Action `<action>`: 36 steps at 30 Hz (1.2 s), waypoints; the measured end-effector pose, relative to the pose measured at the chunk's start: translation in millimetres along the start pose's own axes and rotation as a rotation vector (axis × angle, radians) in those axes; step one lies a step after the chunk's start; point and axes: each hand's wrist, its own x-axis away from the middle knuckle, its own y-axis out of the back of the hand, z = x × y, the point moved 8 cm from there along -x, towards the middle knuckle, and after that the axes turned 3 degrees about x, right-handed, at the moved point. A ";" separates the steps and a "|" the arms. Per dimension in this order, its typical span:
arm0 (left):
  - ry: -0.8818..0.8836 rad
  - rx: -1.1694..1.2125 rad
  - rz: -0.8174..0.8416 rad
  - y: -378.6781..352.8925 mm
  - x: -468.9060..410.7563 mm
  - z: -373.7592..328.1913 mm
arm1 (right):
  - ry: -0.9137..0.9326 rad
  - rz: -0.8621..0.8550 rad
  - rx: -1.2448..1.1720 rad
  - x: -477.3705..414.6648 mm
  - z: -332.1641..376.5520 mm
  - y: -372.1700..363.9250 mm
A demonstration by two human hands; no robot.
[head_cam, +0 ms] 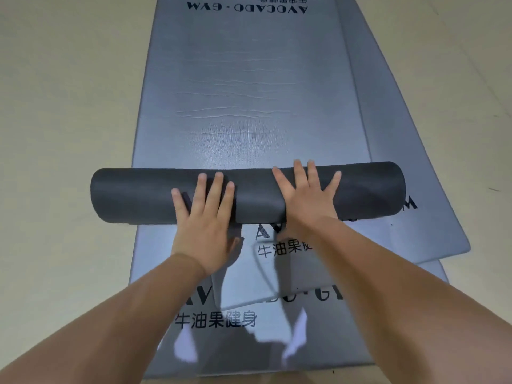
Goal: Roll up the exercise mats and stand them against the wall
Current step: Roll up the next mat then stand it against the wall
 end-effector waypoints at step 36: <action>0.054 0.109 0.244 17.4 -36.7 16.9 | 0.086 0.009 0.060 20.4 3.1 27.0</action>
